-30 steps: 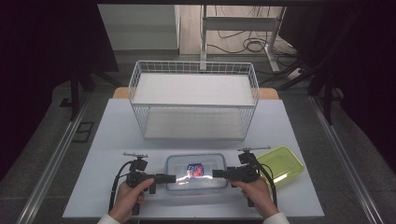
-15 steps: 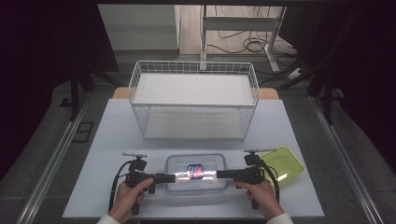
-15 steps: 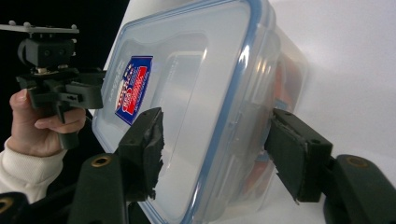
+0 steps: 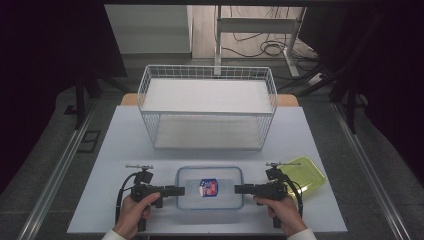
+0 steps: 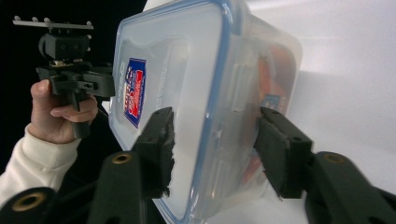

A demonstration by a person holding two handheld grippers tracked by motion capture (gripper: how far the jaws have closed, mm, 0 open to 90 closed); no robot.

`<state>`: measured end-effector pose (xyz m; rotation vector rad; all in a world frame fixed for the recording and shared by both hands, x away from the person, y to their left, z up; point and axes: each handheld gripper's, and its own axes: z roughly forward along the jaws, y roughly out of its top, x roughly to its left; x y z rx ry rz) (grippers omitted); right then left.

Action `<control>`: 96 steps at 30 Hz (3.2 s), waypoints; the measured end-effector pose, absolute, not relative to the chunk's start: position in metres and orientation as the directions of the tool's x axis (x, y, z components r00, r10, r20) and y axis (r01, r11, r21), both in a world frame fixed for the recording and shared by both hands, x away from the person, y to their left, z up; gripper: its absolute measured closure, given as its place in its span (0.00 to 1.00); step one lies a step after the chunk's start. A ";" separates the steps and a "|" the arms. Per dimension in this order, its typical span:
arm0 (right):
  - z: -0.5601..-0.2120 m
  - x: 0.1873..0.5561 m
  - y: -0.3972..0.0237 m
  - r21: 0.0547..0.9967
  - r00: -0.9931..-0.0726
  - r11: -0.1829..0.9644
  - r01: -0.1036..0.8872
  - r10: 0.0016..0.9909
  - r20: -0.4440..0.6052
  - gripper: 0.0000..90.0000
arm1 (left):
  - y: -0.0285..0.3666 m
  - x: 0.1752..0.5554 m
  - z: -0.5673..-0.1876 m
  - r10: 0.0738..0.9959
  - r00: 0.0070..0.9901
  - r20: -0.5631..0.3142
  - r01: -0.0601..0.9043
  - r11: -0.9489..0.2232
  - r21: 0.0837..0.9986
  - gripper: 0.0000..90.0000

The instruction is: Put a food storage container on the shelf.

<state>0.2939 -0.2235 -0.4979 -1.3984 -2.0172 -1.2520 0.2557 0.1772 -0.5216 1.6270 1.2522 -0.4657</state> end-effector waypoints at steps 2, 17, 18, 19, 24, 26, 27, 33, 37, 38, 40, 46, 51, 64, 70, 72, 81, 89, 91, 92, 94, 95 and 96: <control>-0.498 0.293 -0.224 0.457 -0.436 0.107 0.883 0.545 0.716 0.56 | 0.177 0.255 -0.521 0.505 0.392 -0.769 0.884 0.026 0.467 0.53; -0.493 0.287 -0.221 0.473 -0.440 0.095 0.876 0.559 0.703 0.58 | 0.176 0.247 -0.516 0.534 0.391 -0.750 0.868 0.057 0.493 0.55; -0.493 0.286 -0.221 0.474 -0.440 0.093 0.876 0.559 0.703 0.58 | 0.175 0.246 -0.516 0.536 0.390 -0.749 0.867 0.060 0.494 0.55; -0.493 0.286 -0.221 0.477 -0.443 0.095 0.874 0.559 0.701 0.58 | 0.175 0.246 -0.515 0.537 0.388 -0.749 0.868 0.061 0.493 0.55; -0.492 0.285 -0.221 0.479 -0.443 0.093 0.873 0.561 0.699 0.59 | 0.175 0.244 -0.512 0.548 0.394 -0.738 0.862 0.057 0.503 0.55; -0.492 0.285 -0.220 0.480 -0.444 0.092 0.872 0.559 0.700 0.59 | 0.175 0.244 -0.510 0.554 0.398 -0.732 0.859 0.056 0.509 0.55; -0.492 0.285 -0.220 0.480 -0.443 0.090 0.873 0.557 0.702 0.59 | 0.175 0.244 -0.509 0.554 0.397 -0.732 0.859 0.057 0.509 0.56; -0.484 0.284 -0.219 0.501 -0.462 0.092 0.860 0.556 0.691 0.59 | 0.175 0.242 -0.503 0.556 0.406 -0.725 0.849 0.063 0.525 0.55; -0.481 0.283 -0.219 0.517 -0.477 0.098 0.850 0.557 0.680 0.59 | 0.176 0.241 -0.500 0.554 0.417 -0.721 0.846 0.055 0.531 0.55; -0.479 0.283 -0.219 0.521 -0.481 0.099 0.848 0.558 0.677 0.58 | 0.176 0.241 -0.499 0.553 0.421 -0.719 0.843 0.053 0.535 0.55; -0.477 0.283 -0.219 0.529 -0.488 0.101 0.842 0.558 0.671 0.58 | 0.176 0.241 -0.497 0.550 0.427 -0.718 0.841 0.051 0.539 0.56; -0.469 0.281 -0.219 0.546 -0.501 0.101 0.832 0.559 0.661 0.58 | 0.177 0.239 -0.492 0.546 0.440 -0.713 0.834 0.047 0.550 0.56; -0.468 0.282 -0.218 0.548 -0.506 0.104 0.830 0.554 0.661 0.59 | 0.178 0.239 -0.489 0.549 0.443 -0.709 0.830 0.049 0.556 0.56; -0.452 0.289 -0.218 0.564 -0.514 0.093 0.820 0.551 0.657 0.58 | 0.178 0.249 -0.469 0.554 0.456 -0.697 0.817 0.050 0.574 0.56; -0.438 0.294 -0.218 0.580 -0.523 0.083 0.810 0.549 0.652 0.58 | 0.178 0.256 -0.452 0.555 0.473 -0.684 0.804 0.044 0.592 0.56; -0.432 0.295 -0.219 0.585 -0.524 0.078 0.807 0.549 0.651 0.58 | 0.178 0.258 -0.447 0.555 0.478 -0.681 0.801 0.043 0.598 0.56; -0.412 0.304 -0.219 0.606 -0.528 0.051 0.794 0.552 0.646 0.59 | 0.178 0.270 -0.430 0.547 0.491 -0.678 0.787 0.054 0.614 0.56; -0.392 0.314 -0.215 0.624 -0.539 0.041 0.781 0.549 0.639 0.59 | 0.183 0.281 -0.408 0.544 0.503 -0.672 0.775 0.061 0.629 0.56; -0.386 0.317 -0.214 0.627 -0.542 0.040 0.778 0.547 0.638 0.59 | 0.184 0.284 -0.401 0.546 0.506 -0.668 0.769 0.064 0.636 0.56; -0.383 0.318 -0.214 0.631 -0.544 0.037 0.775 0.548 0.636 0.59 | 0.184 0.286 -0.399 0.545 0.509 -0.666 0.766 0.065 0.639 0.56; -0.376 0.321 -0.213 0.638 -0.548 0.036 0.769 0.550 0.630 0.59 | 0.184 0.289 -0.393 0.542 0.512 -0.666 0.763 0.068 0.642 0.56; -0.373 0.322 -0.213 0.643 -0.551 0.033 0.765 0.552 0.627 0.59 | 0.184 0.290 -0.391 0.541 0.515 -0.665 0.761 0.068 0.645 0.56; -0.370 0.323 -0.213 0.646 -0.552 0.032 0.762 0.552 0.624 0.59 | 0.184 0.292 -0.388 0.542 0.517 -0.662 0.759 0.068 0.648 0.56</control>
